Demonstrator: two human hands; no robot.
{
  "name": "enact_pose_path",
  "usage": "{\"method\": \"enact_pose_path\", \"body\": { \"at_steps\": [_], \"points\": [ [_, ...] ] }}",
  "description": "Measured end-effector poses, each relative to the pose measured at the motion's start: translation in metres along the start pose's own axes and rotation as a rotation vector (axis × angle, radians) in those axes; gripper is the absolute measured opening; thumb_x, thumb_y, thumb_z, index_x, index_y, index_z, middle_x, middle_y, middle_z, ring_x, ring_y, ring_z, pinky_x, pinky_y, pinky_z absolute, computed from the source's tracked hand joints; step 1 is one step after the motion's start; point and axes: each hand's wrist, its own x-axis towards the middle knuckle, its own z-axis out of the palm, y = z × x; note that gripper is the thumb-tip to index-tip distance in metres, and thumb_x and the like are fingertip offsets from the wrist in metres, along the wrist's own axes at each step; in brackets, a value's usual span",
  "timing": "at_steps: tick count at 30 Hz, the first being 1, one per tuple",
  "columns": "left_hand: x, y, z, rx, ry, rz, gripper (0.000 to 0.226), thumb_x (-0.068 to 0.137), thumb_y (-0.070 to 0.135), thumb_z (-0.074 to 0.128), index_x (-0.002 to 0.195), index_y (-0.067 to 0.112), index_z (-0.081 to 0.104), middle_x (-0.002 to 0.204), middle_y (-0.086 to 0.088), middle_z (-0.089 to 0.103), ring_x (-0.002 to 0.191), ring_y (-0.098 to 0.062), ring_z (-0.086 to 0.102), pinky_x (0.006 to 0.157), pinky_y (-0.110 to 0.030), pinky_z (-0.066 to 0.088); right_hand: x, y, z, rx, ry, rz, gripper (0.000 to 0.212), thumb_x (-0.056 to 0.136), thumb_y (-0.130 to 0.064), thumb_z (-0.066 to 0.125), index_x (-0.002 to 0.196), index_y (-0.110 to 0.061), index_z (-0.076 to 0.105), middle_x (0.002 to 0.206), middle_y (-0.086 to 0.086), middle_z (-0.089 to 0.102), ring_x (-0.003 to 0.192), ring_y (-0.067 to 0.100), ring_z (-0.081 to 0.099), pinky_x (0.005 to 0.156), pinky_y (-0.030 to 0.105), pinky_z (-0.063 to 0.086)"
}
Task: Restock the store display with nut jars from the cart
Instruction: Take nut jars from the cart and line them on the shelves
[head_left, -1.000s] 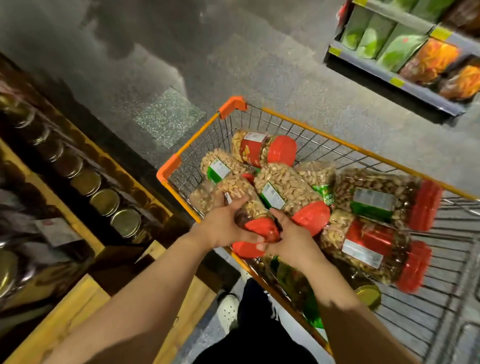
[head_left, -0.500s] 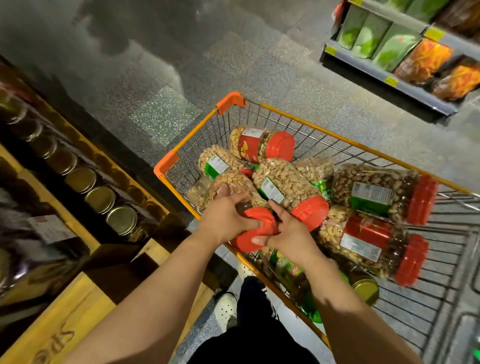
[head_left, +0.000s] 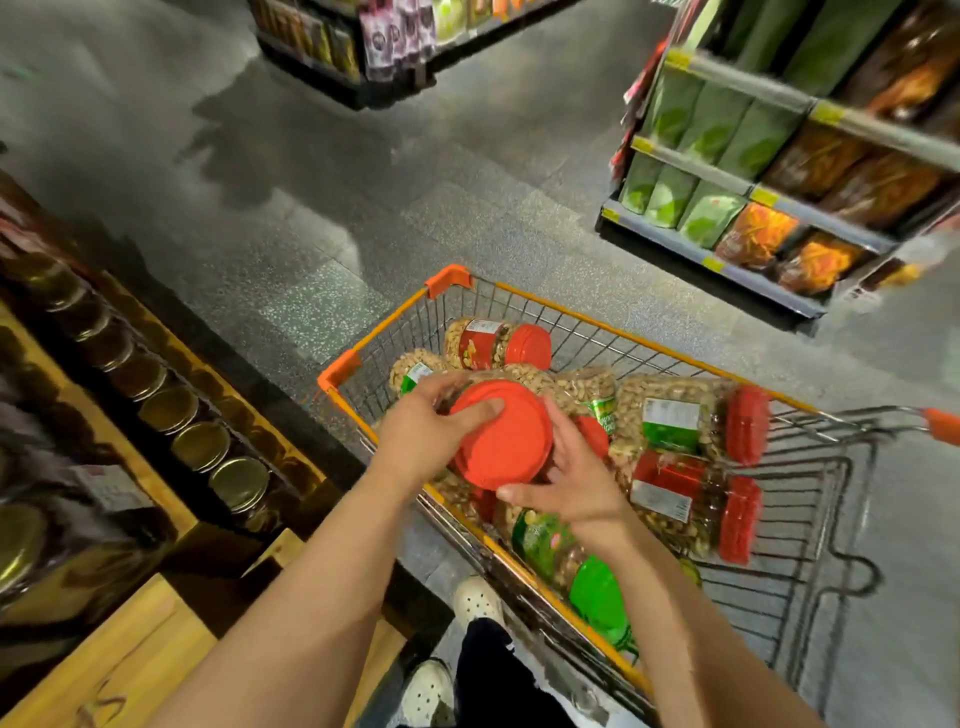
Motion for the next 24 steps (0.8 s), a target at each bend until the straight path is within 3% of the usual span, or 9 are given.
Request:
{"method": "enact_pose_path", "body": {
  "at_steps": [2, 5, 8, 11, 14, 17, 19, 22, 24],
  "points": [
    [-0.02, 0.017, -0.011, -0.095, 0.034, -0.009, 0.068, 0.052, 0.079, 0.075, 0.111, 0.046, 0.068, 0.12, 0.016, 0.066, 0.11, -0.013, 0.068, 0.089, -0.051, 0.059, -0.016, -0.021, 0.002, -0.13, -0.027, -0.089, 0.119, 0.064, -0.005, 0.095, 0.145, -0.057, 0.025, 0.147, -0.019, 0.046, 0.13, -0.011, 0.048, 0.108, 0.019, 0.042],
    [-0.046, 0.036, -0.025, -0.198, 0.071, 0.009, 0.071, 0.048, 0.084, 0.075, 0.105, 0.043, 0.069, 0.118, 0.012, 0.071, 0.108, -0.015, 0.07, 0.089, -0.052, 0.059, -0.041, -0.049, 0.01, -0.289, -0.005, -0.203, 0.128, 0.053, -0.036, 0.1, 0.145, -0.072, 0.018, 0.165, -0.019, 0.022, 0.151, 0.002, 0.026, 0.126, 0.043, 0.024],
    [-0.079, 0.054, -0.039, -0.302, 0.073, -0.004, 0.084, 0.049, 0.085, 0.079, 0.114, 0.033, 0.072, 0.113, 0.005, 0.074, 0.1, -0.023, 0.073, 0.081, -0.058, 0.06, -0.067, -0.076, 0.015, -0.433, -0.005, -0.324, 0.127, 0.057, -0.032, 0.099, 0.143, -0.073, 0.014, 0.162, -0.031, 0.008, 0.151, -0.008, 0.01, 0.126, 0.029, 0.013],
    [-0.118, 0.073, -0.048, -0.448, 0.024, -0.091, 0.051, 0.08, 0.057, 0.078, 0.116, 0.022, 0.069, 0.107, -0.005, 0.075, 0.091, -0.029, 0.074, 0.062, -0.053, 0.061, -0.089, -0.097, 0.017, -0.504, -0.014, -0.441, 0.123, 0.06, -0.026, 0.098, 0.143, -0.061, 0.015, 0.152, -0.037, 0.007, 0.136, -0.029, 0.006, 0.112, 0.003, 0.008],
    [-0.153, 0.085, -0.051, -0.475, -0.003, -0.137, 0.047, 0.087, 0.054, 0.073, 0.118, 0.02, 0.064, 0.115, -0.006, 0.071, 0.096, -0.031, 0.071, 0.067, -0.056, 0.061, -0.11, -0.113, 0.015, -0.503, -0.03, -0.5, 0.121, 0.058, -0.022, 0.099, 0.141, -0.06, 0.02, 0.148, -0.038, 0.013, 0.132, -0.031, 0.01, 0.107, -0.002, 0.011],
    [-0.189, 0.096, -0.05, -0.453, 0.034, -0.137, 0.05, 0.089, 0.053, 0.071, 0.121, 0.018, 0.056, 0.117, -0.001, 0.06, 0.104, -0.03, 0.067, 0.078, -0.057, 0.06, -0.137, -0.125, 0.005, -0.484, -0.058, -0.534, 0.12, 0.057, -0.023, 0.1, 0.136, -0.068, 0.022, 0.145, -0.044, 0.018, 0.136, -0.02, 0.025, 0.114, 0.009, 0.023],
    [-0.216, 0.105, -0.046, -0.421, 0.078, -0.118, 0.052, 0.088, 0.054, 0.071, 0.12, 0.017, 0.052, 0.116, -0.002, 0.055, 0.101, -0.029, 0.064, 0.082, -0.056, 0.06, -0.156, -0.133, -0.001, -0.466, -0.081, -0.559, 0.122, 0.054, -0.027, 0.101, 0.139, -0.071, 0.024, 0.155, -0.031, 0.027, 0.141, -0.006, 0.033, 0.118, 0.023, 0.031],
    [-0.247, 0.115, -0.04, -0.37, 0.126, -0.113, 0.056, 0.086, 0.058, 0.071, 0.12, 0.02, 0.049, 0.119, -0.002, 0.052, 0.103, -0.03, 0.06, 0.084, -0.054, 0.06, -0.18, -0.144, -0.01, -0.433, -0.134, -0.594, 0.126, 0.051, -0.031, 0.102, 0.149, -0.06, 0.029, 0.159, -0.016, 0.034, 0.142, 0.002, 0.04, 0.119, 0.034, 0.038],
    [-0.272, 0.119, -0.032, -0.338, 0.161, -0.083, 0.058, 0.085, 0.062, 0.071, 0.121, 0.022, 0.05, 0.11, 0.003, 0.057, 0.103, -0.032, 0.065, 0.085, -0.054, 0.06, -0.203, -0.149, -0.021, -0.397, -0.164, -0.605, 0.126, 0.054, -0.017, 0.101, 0.155, -0.045, 0.031, 0.15, -0.018, 0.043, 0.13, -0.012, 0.047, 0.111, 0.022, 0.043]
  ]
}}
